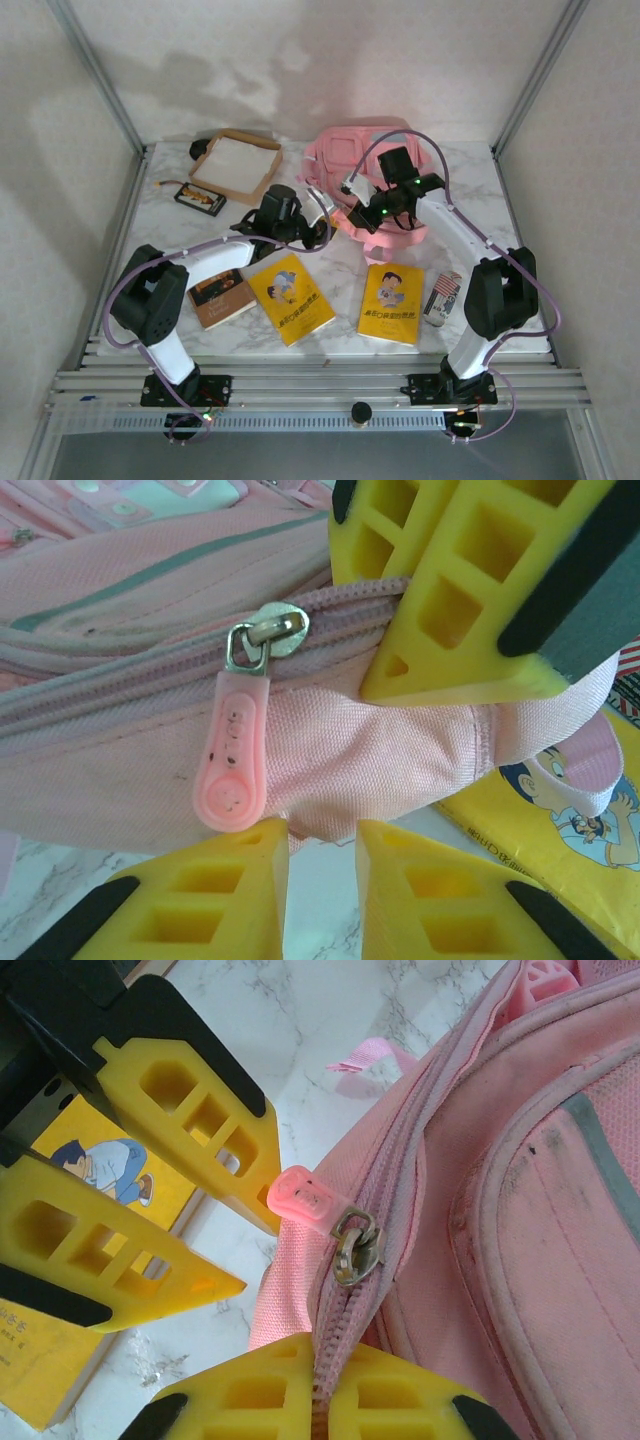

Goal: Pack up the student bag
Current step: Unzip the student bag at the center of the table.

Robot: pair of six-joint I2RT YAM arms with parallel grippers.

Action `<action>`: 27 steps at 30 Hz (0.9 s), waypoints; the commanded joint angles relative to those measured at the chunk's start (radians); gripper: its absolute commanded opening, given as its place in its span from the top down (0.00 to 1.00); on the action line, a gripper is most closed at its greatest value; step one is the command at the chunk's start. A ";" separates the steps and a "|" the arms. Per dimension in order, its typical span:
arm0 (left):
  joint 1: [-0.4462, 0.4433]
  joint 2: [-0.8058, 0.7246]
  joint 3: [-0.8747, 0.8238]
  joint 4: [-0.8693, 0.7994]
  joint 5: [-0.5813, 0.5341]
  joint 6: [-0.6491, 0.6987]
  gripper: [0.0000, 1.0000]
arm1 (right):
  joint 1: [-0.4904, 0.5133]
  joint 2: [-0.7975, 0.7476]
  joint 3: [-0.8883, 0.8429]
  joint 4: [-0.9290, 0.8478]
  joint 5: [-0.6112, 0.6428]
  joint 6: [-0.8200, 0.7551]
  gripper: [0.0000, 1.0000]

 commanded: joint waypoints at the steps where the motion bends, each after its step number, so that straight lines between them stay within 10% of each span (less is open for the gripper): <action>1: -0.004 -0.026 0.041 0.050 -0.020 0.028 0.78 | -0.002 -0.013 0.039 0.045 -0.077 -0.017 1.00; 27: 0.029 -0.027 0.021 0.136 -0.001 -0.099 0.98 | -0.002 -0.015 0.035 0.070 -0.074 -0.011 1.00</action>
